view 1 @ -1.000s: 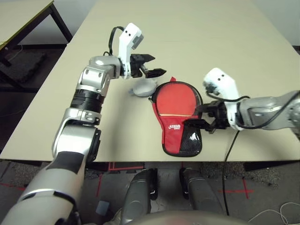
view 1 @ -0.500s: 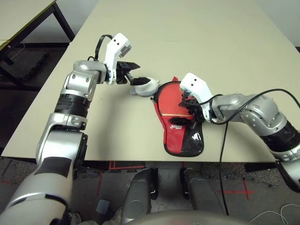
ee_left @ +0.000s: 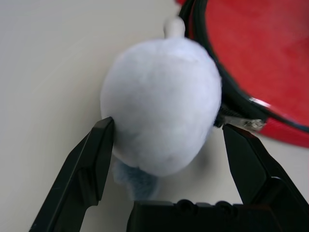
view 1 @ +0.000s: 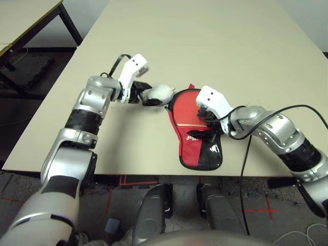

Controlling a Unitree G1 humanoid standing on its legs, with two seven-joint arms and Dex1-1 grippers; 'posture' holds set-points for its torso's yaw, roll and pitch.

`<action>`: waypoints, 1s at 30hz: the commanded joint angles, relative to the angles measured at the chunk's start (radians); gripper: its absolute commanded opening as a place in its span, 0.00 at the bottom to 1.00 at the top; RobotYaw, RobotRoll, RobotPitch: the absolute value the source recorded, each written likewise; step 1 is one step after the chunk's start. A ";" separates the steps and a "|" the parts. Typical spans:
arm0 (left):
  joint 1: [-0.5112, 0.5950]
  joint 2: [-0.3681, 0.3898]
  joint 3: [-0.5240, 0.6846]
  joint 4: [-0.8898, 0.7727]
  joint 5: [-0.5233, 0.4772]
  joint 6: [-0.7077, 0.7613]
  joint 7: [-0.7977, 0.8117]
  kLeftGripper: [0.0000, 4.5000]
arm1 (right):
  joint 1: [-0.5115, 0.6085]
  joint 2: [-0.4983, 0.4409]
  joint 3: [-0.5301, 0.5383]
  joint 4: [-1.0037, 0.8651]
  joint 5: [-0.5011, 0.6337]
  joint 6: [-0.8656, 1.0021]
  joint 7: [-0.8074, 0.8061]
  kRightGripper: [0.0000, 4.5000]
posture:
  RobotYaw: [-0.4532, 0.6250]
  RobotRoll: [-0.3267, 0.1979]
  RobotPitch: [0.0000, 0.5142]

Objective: Store the ping-pong paddle in its case and zip it.

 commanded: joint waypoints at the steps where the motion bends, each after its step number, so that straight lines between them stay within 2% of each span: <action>1: -0.026 -0.022 -0.018 0.056 0.033 -0.028 0.020 1.00 | 0.023 0.002 -0.003 0.021 -0.038 0.008 0.024 1.00 | 0.41 0.62 0.31; 7: -0.052 -0.046 -0.032 0.111 0.068 -0.063 0.029 1.00 | 0.026 0.015 -0.004 0.027 -0.078 0.003 0.054 1.00 | 0.41 0.62 0.33; 10: -0.057 -0.054 -0.038 0.127 0.084 -0.082 0.025 0.86 | 0.028 0.024 -0.007 0.031 -0.095 0.000 0.064 1.00 | 0.41 0.62 0.34; 19: -0.115 -0.095 -0.048 0.195 0.118 -0.134 0.024 0.24 | 0.040 0.029 0.013 0.039 -0.157 -0.036 0.098 1.00 | 0.42 0.62 0.37; 23: -0.182 -0.128 -0.029 0.297 0.137 -0.190 0.109 0.06 | 0.045 0.038 0.009 0.039 -0.175 -0.037 0.109 1.00 | 0.42 0.62 0.38; 25: -0.206 -0.146 -0.024 0.341 0.141 -0.231 0.142 0.03 | 0.047 0.043 0.008 0.039 -0.181 -0.038 0.114 1.00 | 0.42 0.62 0.39; 30: -0.256 -0.208 -0.002 0.454 0.150 -0.323 0.259 0.03 | 0.051 0.053 0.003 0.041 -0.196 -0.037 0.123 1.00 | 0.42 0.62 0.40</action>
